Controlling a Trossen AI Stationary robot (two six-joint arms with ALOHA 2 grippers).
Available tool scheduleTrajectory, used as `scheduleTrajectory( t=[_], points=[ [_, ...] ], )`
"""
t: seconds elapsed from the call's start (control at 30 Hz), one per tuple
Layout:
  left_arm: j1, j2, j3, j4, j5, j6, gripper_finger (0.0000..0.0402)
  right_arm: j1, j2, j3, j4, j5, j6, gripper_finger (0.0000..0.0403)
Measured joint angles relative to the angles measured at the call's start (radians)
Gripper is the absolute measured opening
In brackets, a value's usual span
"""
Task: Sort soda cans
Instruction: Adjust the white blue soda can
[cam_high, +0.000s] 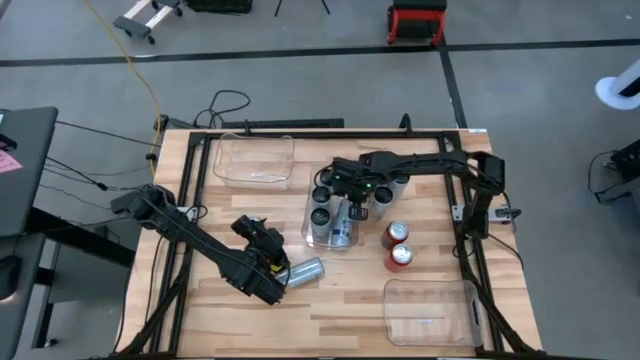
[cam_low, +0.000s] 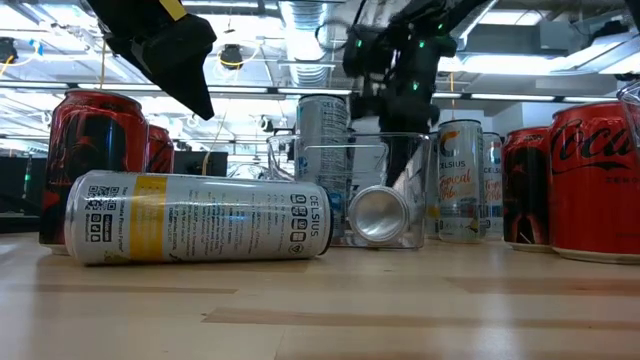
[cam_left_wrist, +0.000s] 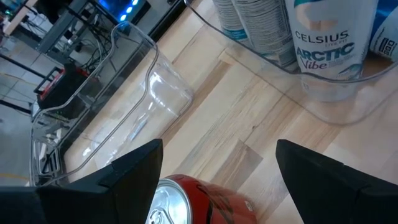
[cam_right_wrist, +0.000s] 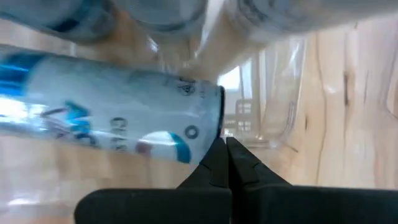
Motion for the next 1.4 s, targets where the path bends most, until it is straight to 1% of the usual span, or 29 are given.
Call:
scheduleTrajectory(
  t=[0.13,0.4,0.53,0.67,0.73,0.83,0.9,0.97,1.1,1.2,1.3,1.4],
  points=[
    [0.000,0.000,0.000,0.000,-0.001,0.003,0.0306,0.002,-0.041,0.002,0.009,-0.063,0.001,0.0000],
    [0.000,0.000,0.000,0.000,-0.001,0.001,0.0306,0.018,-0.063,0.003,0.017,-0.061,0.048,0.0000],
    [0.000,0.000,0.000,0.000,-0.002,0.006,0.0306,0.020,-0.063,0.003,0.026,-0.062,0.015,0.0001],
    [0.000,0.000,0.000,0.000,-0.002,0.003,0.0306,0.007,-0.065,0.003,0.053,-0.062,0.000,0.0017],
    [0.000,0.000,0.000,0.000,-0.002,0.000,0.0306,-0.004,-0.076,0.003,0.055,-0.060,-0.009,0.0033],
    [-0.003,0.000,0.000,0.000,-0.002,0.000,0.0306,-0.015,-0.100,0.004,0.036,-0.066,-0.067,0.0066],
    [-0.009,0.000,0.000,0.000,-0.002,0.000,0.0306,-0.016,-0.114,0.004,0.018,-0.112,-0.141,0.0095],
    [-0.015,0.000,0.000,-0.001,-0.002,-0.001,0.0306,-0.006,-0.124,0.004,0.017,-0.137,-0.214,0.0131],
    [-0.022,0.000,0.000,-0.002,-0.002,-0.022,0.0306,0.043,-0.112,0.006,0.014,-0.133,-0.386,0.0213],
    [-0.024,0.000,0.000,-0.001,-0.002,-0.039,0.0306,0.094,-0.076,0.005,0.008,-0.097,-0.493,0.0263],
    [-0.029,0.000,0.000,0.000,-0.003,-0.042,0.0306,0.137,-0.042,0.005,0.001,-0.036,-0.557,0.0286],
    [-0.032,0.000,0.000,-0.001,-0.002,-0.041,0.0306,0.160,-0.012,0.005,0.006,-0.018,-0.597,0.0290]
  ],
)
